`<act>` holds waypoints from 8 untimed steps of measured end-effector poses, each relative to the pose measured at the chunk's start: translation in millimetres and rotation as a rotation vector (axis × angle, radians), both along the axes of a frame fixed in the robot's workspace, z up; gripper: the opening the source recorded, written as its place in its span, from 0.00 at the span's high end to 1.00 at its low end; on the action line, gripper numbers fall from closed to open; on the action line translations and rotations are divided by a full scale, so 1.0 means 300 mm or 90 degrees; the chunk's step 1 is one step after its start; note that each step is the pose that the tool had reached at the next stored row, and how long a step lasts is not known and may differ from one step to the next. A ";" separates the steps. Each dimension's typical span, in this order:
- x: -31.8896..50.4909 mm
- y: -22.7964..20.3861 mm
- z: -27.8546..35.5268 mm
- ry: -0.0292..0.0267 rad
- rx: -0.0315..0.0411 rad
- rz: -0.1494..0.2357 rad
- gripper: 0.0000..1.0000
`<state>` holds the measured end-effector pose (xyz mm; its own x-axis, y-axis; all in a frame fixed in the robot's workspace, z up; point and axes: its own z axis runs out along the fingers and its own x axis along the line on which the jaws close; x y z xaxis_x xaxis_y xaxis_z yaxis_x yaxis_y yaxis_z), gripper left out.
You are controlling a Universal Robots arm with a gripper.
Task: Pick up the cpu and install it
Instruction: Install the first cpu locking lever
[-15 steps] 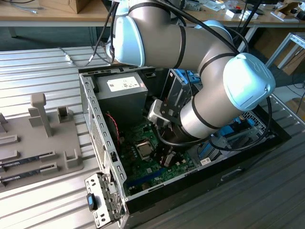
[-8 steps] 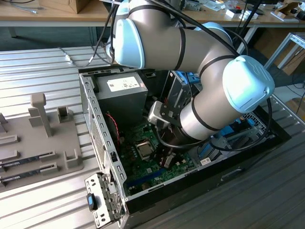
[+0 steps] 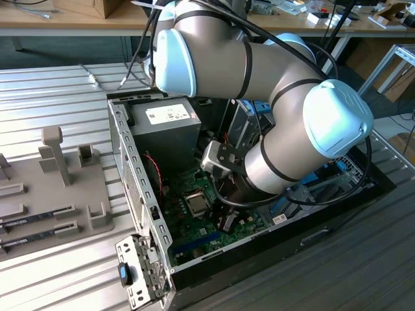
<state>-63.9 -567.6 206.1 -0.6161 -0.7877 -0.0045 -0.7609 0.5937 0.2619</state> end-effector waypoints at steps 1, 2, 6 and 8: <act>0.001 0.000 -0.001 0.0003 -0.0003 0.000 0.89; 0.004 0.000 -0.002 0.0004 -0.0002 0.000 0.89; 0.013 0.002 -0.003 0.0012 0.0014 0.000 0.89; 0.013 0.006 -0.003 0.0012 0.0022 0.000 0.89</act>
<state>-59.9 -565.7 205.3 -0.6155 -0.7881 -0.0059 -0.7609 0.5922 0.2654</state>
